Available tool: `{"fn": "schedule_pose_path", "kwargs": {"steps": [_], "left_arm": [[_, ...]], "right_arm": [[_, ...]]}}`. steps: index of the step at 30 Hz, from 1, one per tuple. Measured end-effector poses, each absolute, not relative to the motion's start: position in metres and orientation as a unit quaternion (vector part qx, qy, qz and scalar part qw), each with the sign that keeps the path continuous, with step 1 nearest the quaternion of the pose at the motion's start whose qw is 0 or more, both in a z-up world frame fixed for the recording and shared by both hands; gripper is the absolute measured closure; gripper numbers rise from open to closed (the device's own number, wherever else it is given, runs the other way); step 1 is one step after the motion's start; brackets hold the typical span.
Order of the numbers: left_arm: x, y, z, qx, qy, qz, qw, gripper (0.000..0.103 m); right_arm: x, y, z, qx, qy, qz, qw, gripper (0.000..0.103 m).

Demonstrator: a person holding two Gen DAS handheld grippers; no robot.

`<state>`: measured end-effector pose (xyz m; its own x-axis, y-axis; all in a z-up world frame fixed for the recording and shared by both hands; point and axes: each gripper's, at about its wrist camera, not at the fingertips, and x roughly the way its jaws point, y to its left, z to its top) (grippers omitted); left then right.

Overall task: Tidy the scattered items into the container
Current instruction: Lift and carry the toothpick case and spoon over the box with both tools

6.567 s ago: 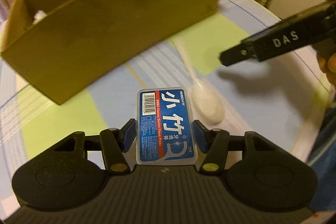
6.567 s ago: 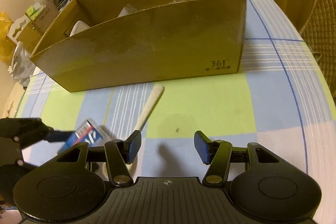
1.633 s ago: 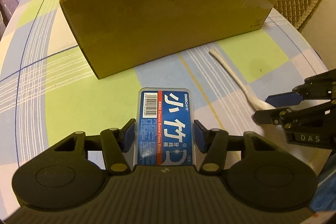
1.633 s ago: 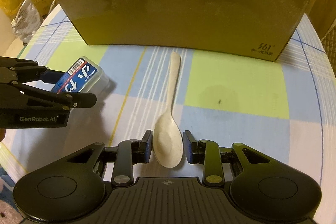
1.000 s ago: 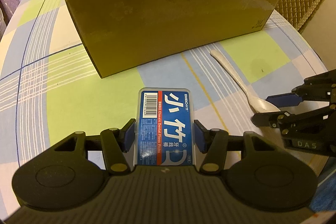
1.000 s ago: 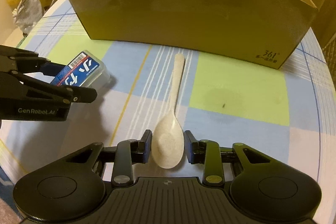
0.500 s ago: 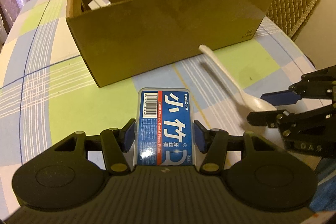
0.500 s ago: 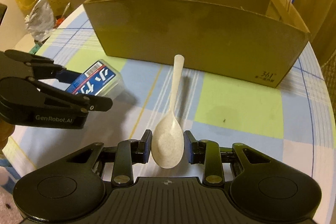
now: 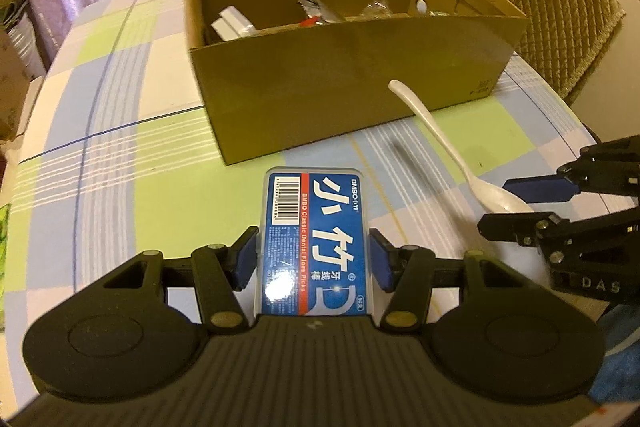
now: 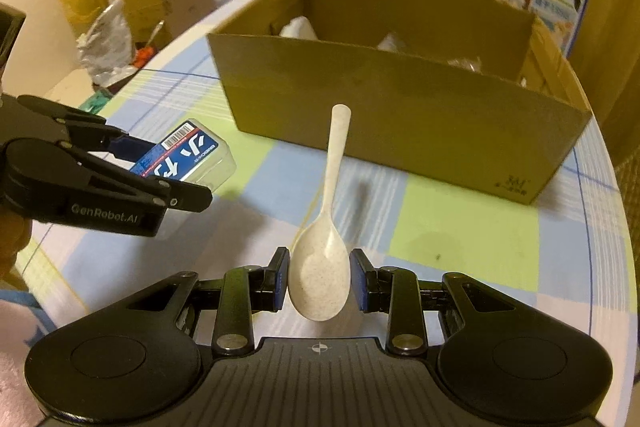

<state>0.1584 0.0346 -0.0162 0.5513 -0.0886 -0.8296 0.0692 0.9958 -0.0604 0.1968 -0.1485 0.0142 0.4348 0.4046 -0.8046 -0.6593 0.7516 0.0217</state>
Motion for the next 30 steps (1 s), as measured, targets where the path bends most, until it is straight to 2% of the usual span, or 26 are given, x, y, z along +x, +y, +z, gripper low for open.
{"fn": "schedule_pose_path", "kwargs": {"steps": [7, 15, 23, 30], "left_arm": [[0.146, 0.036, 0.000, -0.010, 0.464, -0.034, 0.885, 0.051], [0.150, 0.038, 0.042, -0.012, 0.434, -0.037, 0.900, 0.051], [0.187, 0.032, 0.087, 0.004, 0.400, -0.045, 0.915, 0.051], [0.236, 0.026, 0.104, -0.001, 0.378, -0.049, 0.924, 0.051]], "right_arm": [[0.184, -0.143, 0.025, -0.166, 0.380, 0.344, 0.843, 0.074], [0.187, -0.142, 0.068, -0.161, 0.329, 0.353, 0.861, 0.074], [0.227, -0.159, 0.110, -0.142, 0.313, 0.329, 0.879, 0.074], [0.279, -0.172, 0.131, -0.140, 0.306, 0.302, 0.892, 0.074]]}}
